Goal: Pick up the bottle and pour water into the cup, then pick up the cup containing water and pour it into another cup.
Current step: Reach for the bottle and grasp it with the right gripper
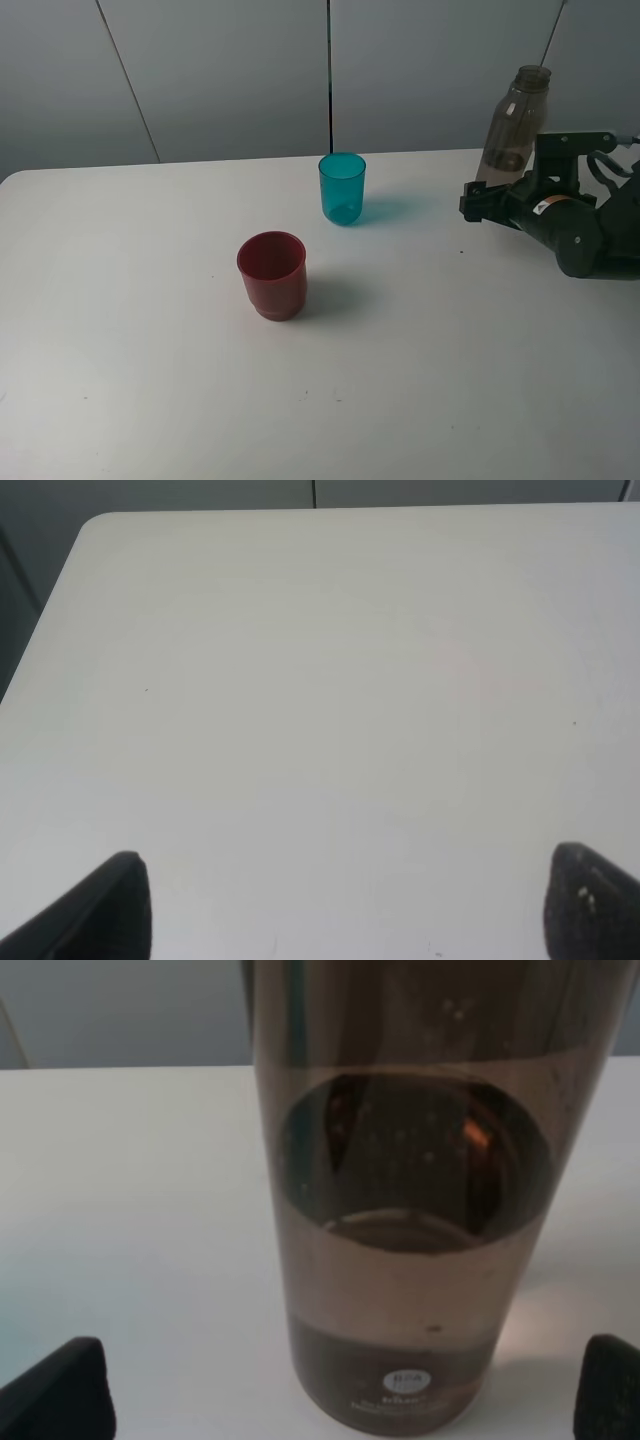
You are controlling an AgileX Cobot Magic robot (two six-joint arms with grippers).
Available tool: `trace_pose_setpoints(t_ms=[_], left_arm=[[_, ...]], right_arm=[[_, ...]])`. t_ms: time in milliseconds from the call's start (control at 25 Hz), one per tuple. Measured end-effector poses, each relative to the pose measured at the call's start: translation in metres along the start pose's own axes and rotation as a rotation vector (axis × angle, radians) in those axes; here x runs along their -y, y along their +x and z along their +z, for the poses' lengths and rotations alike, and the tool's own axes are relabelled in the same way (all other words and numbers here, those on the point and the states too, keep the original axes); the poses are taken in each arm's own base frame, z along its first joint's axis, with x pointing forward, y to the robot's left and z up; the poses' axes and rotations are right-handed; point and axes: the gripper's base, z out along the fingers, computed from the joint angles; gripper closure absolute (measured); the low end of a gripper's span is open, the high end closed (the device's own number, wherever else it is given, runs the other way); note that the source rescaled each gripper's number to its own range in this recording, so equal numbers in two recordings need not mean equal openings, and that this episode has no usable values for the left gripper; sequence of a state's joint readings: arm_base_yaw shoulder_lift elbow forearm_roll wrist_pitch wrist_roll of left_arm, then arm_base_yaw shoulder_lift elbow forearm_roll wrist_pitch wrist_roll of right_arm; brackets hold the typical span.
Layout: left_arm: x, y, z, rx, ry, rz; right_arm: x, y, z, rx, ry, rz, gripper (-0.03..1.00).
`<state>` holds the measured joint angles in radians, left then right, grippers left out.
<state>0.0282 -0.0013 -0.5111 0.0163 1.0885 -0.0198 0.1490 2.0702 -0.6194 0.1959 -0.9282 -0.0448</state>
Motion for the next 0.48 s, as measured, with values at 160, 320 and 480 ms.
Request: trace_pose_setpoints(t_ms=[160,320,480], left_arm=[[0.000,0.000,0.000,0.000,0.000,0.000],[0.000,0.000,0.000,0.000,0.000,0.000],[0.000,0.000,0.000,0.000,0.000,0.000]], right_arm=[[-0.001,0.000,0.008,0.016,0.005,-0.006,-0.03],[-0.002,-0.005,0.014,0.067,0.006,-0.011,-0.03],[0.002,-0.010,0.022,0.102,0.025,-0.008,-0.03]])
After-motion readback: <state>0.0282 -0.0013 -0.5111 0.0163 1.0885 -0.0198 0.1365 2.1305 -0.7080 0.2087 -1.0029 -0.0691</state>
